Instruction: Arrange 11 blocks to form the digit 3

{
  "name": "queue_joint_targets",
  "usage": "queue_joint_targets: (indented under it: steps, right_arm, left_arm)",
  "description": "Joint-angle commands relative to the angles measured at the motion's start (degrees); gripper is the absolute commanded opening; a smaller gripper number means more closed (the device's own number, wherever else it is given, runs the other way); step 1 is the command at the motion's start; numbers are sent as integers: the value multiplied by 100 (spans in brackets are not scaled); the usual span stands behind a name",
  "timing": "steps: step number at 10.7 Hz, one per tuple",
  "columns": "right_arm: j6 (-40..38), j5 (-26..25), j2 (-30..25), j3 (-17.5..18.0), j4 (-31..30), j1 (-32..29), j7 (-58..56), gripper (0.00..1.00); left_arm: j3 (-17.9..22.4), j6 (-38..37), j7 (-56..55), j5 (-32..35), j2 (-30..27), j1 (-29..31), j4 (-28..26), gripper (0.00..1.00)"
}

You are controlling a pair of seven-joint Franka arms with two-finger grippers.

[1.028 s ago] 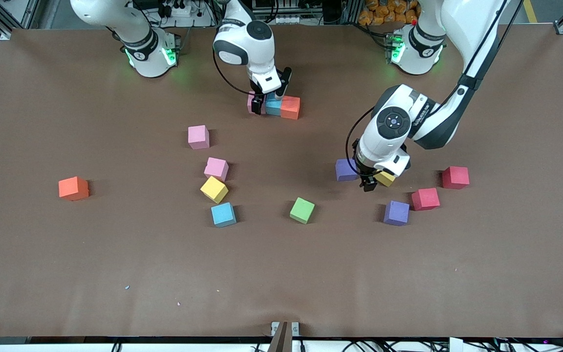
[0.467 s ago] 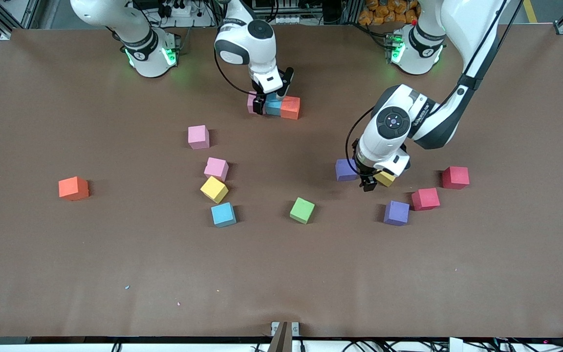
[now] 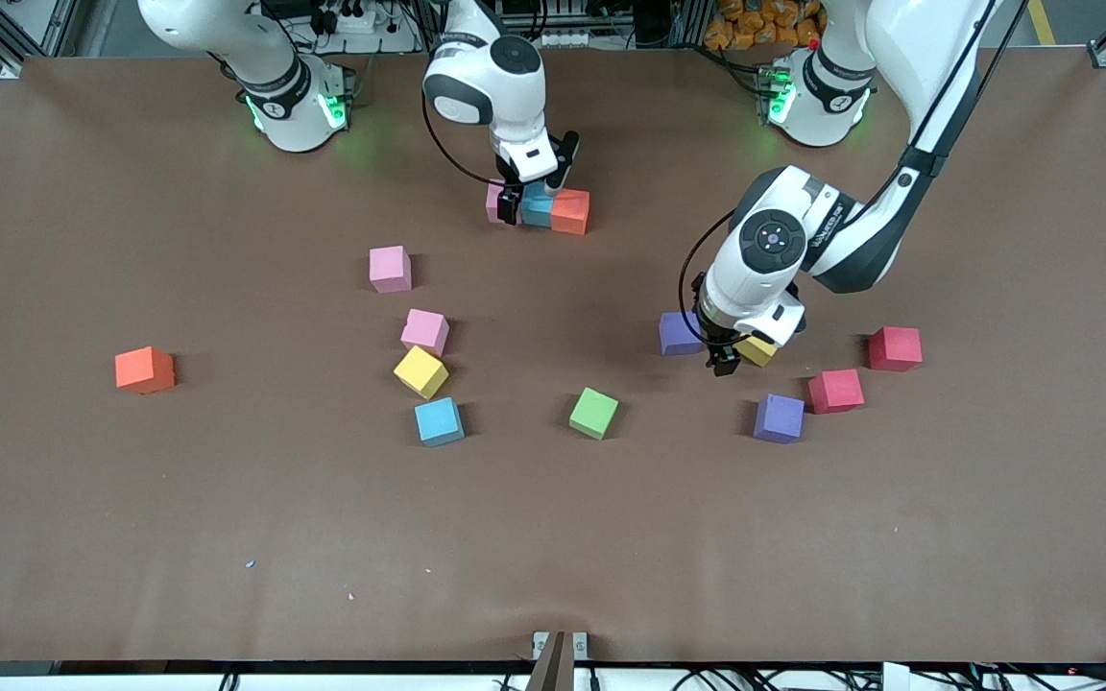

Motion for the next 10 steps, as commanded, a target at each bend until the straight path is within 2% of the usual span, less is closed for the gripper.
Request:
queue_joint_targets:
  steps: [1, 3, 8, 10]
  right_arm:
    - [-317, 83, -358, 55, -53, -28, -2, 100]
    - [-580, 127, -612, 64, -53, -20, 7, 100]
    - [-1678, 496, -1648, -15, 17, -54, 77, 100]
    - [-2553, 496, -1747, -164, 559, -212, 43, 100]
  left_arm:
    - [-6, -77, -125, 109, 37, -23, 84, 100]
    - [-6, -77, -125, 100, 37, -23, 84, 100]
    - [-6, -77, -134, 109, 37, -23, 84, 100]
    - [-6, -69, -116, 161, 124, -58, 153, 100]
